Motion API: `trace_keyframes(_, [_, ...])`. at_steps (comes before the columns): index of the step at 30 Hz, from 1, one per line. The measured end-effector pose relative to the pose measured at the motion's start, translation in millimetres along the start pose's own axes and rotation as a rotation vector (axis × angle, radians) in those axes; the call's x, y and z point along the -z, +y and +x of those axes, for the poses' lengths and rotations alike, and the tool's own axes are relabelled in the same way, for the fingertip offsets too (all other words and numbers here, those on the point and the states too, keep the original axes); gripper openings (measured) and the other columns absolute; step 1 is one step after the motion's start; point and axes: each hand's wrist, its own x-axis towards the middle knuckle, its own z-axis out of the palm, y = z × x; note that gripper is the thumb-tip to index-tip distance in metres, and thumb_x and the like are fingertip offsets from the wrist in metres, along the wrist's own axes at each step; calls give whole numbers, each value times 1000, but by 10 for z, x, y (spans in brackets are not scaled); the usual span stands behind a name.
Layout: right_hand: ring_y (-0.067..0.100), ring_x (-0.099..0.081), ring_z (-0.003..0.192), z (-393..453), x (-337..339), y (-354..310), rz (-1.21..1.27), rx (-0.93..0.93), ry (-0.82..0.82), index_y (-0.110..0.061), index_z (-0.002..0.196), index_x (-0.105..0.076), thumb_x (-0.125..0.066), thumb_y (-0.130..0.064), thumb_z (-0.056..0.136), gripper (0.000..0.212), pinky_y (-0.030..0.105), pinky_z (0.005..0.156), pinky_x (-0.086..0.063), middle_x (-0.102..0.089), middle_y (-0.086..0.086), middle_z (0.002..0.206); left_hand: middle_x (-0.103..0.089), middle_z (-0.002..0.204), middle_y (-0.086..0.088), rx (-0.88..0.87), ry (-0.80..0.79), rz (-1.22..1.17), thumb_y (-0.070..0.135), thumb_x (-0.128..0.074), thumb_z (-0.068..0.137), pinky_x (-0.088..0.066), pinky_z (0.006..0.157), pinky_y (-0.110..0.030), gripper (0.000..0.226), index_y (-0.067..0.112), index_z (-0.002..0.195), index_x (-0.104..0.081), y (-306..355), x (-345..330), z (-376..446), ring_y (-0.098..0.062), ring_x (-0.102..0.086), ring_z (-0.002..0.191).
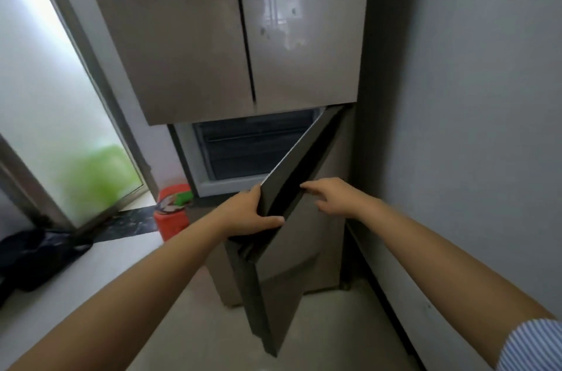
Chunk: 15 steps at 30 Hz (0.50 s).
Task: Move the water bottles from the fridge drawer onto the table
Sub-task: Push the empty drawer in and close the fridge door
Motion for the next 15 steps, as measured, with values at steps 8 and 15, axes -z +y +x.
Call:
trace_keyframes(8, [23,-21,142,876,-254,-364,-205,167,175,-15,145,-24,-43,-13,93,55,32,115,-24,-25,8,152,-26,155,-4,100,260,356,35,-42,98,-29,113,-32,57,15,149,-24,-894,416,178,-22,-29,141])
trace_keyframes(15, [20,2,147,1741,-245,-389,-429,263,123,-21,148,-12,-44,-13,92,64,48,119,-2,1,2,159,-38,149,-4,249,344,456,39,-53,91,-28,114,-35,60,15,143,-36,-1426,723,808,-21,-35,138])
